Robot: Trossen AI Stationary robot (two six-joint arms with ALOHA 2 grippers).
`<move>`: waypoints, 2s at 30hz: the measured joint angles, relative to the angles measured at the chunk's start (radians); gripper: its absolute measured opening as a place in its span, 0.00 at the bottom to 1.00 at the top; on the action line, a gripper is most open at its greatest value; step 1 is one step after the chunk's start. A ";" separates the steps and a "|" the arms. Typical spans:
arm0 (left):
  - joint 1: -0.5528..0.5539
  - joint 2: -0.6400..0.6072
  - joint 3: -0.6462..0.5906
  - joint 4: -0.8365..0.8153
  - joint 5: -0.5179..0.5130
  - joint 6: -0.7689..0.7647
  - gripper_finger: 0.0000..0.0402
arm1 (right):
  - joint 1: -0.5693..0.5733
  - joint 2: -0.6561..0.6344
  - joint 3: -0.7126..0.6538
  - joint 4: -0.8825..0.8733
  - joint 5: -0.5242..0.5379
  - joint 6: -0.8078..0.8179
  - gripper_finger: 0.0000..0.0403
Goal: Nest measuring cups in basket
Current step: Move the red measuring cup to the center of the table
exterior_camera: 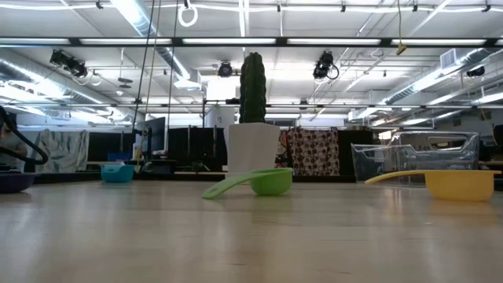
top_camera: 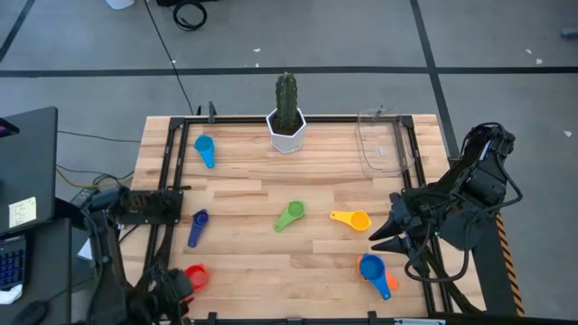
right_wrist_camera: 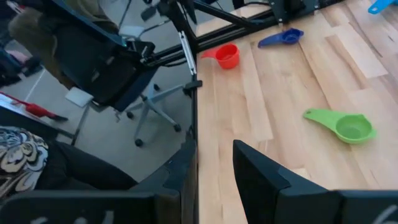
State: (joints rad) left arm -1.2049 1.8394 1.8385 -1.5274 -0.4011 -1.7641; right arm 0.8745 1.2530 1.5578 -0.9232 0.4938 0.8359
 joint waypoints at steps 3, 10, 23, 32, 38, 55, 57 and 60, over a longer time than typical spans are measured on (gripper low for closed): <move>0.000 0.027 0.000 0.057 0.000 0.000 0.36 | 0.000 0.000 0.000 0.017 -0.007 -0.003 0.27; 0.017 0.047 0.000 0.284 -0.011 -0.003 0.36 | 0.000 0.000 0.000 0.015 -0.050 -0.001 0.27; 0.074 0.060 0.001 0.317 -0.013 -0.003 0.36 | 0.000 0.000 0.000 0.014 -0.051 -0.002 0.27; 0.099 0.202 0.000 0.075 0.103 -0.013 0.36 | 0.000 0.000 0.000 0.014 -0.051 -0.001 0.27; 0.109 0.259 0.000 0.009 0.293 -0.300 0.36 | 0.000 0.001 0.000 0.014 -0.052 -0.001 0.27; 0.041 0.213 0.000 -0.014 0.189 -0.471 0.36 | 0.000 0.001 0.000 0.017 -0.051 -0.001 0.27; 0.045 0.221 -0.001 -0.049 0.154 -0.421 0.36 | 0.000 0.001 0.000 0.017 -0.051 -0.001 0.27; 0.060 0.219 -0.060 -0.033 0.207 -0.363 0.36 | 0.000 0.001 0.000 0.018 -0.051 0.012 0.27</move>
State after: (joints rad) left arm -1.1450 2.0586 1.7789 -1.5602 -0.1943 -2.1272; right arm 0.8745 1.2537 1.5578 -0.9055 0.4423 0.8479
